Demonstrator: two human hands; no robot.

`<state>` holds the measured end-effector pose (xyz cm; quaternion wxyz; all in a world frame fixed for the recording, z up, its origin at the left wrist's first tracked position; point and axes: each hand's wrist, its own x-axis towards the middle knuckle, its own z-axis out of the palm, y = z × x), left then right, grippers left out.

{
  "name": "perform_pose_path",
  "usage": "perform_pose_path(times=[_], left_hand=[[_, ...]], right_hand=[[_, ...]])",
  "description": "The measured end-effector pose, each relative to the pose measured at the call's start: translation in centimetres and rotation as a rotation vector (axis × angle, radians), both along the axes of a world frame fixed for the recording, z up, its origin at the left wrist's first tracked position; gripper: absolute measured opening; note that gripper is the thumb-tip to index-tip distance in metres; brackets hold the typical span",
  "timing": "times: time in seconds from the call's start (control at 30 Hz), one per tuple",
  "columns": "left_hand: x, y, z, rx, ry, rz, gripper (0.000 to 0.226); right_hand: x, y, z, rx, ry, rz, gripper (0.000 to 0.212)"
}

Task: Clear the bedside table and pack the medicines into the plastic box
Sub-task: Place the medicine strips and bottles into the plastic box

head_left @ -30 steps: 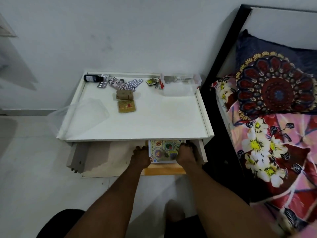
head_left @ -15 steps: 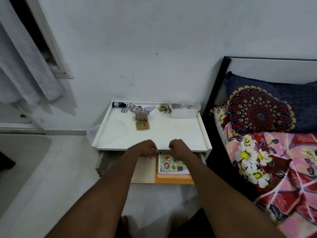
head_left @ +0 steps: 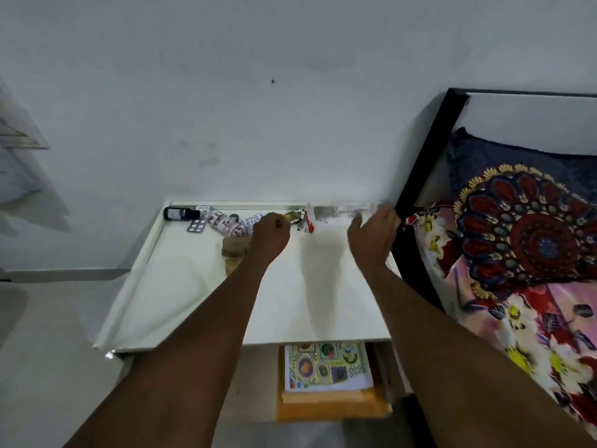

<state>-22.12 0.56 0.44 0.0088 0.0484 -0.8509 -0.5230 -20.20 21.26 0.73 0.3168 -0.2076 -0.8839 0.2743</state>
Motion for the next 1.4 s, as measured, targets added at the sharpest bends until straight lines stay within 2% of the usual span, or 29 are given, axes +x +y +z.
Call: perform_pose_path(times=[0.1, 0.23, 0.3, 0.4, 0.53, 0.67, 0.77, 0.93, 1.0, 1.07, 1.13, 1.2, 1.27, 1.33, 1.4], left_hand=[[-2.7, 1.5, 0.2, -0.004, -0.032, 0.036, 0.04], [-4.0, 3.0, 0.6, 0.098, -0.127, -0.043, 0.046], [-3.8, 3.7, 0.8, 0.054, -0.13, -0.094, 0.045], [-2.8, 3.8, 1.6, -0.131, -0.04, -0.043, 0.042], [0.1, 0.9, 2.5, -0.125, -0.051, 0.062, 0.033], [6.4, -1.6, 2.0, 0.039, -0.179, 0.065, 0.032], [11.1, -1.9, 0.7, 0.079, -0.228, 0.071, 0.03], [15.1, 2.5, -0.4, 0.458, -0.422, 0.071, 0.041], [15.2, 3.2, -0.1, 0.421, -0.467, 0.056, 0.055], [14.7, 2.2, 0.2, 0.229, -0.368, 0.158, 0.063], [13.5, 0.7, 0.0, 0.033, -0.19, 0.289, 0.051], [12.3, 0.2, 0.3, -0.08, -0.095, 0.192, 0.036], [11.8, 1.0, 0.5, -0.017, -0.088, -0.009, 0.028], [12.1, 2.2, 0.5, 0.081, -0.131, -0.121, 0.022], [12.6, 3.5, 0.1, 0.119, -0.175, -0.199, 0.019]], right_hand=[[-3.3, 3.1, 0.6, -0.146, -0.149, -0.142, 0.053], [-5.3, 5.2, 0.7, -0.427, -0.379, -0.085, 0.047], [-5.2, 4.9, 0.7, -0.541, -0.377, -0.054, 0.041], [-4.0, 3.4, 1.1, -0.553, -0.321, -0.086, 0.032], [0.1, 0.7, 1.5, -0.557, -0.265, -0.067, 0.021], [6.0, -0.7, 1.2, -0.616, -0.258, -0.018, 0.009], [8.7, -0.3, 1.2, -0.749, -0.224, -0.048, 0.016], [10.4, -0.7, 2.0, -0.923, -0.207, -0.059, 0.029], [11.0, -1.5, 2.2, -0.938, -0.209, -0.067, 0.04], [11.7, -2.3, 1.6, -0.917, -0.237, -0.105, 0.043], [12.5, -3.1, 0.6, -0.877, -0.287, -0.14, 0.037], [12.8, -3.6, 0.0, -0.828, -0.311, -0.144, 0.018], [12.3, -2.9, 0.0, -0.78, -0.308, -0.123, 0.008], [11.5, -1.1, 0.6, -0.708, -0.321, -0.126, 0.002], [10.7, 1.4, 1.4, -0.62, -0.348, -0.141, 0.02]])
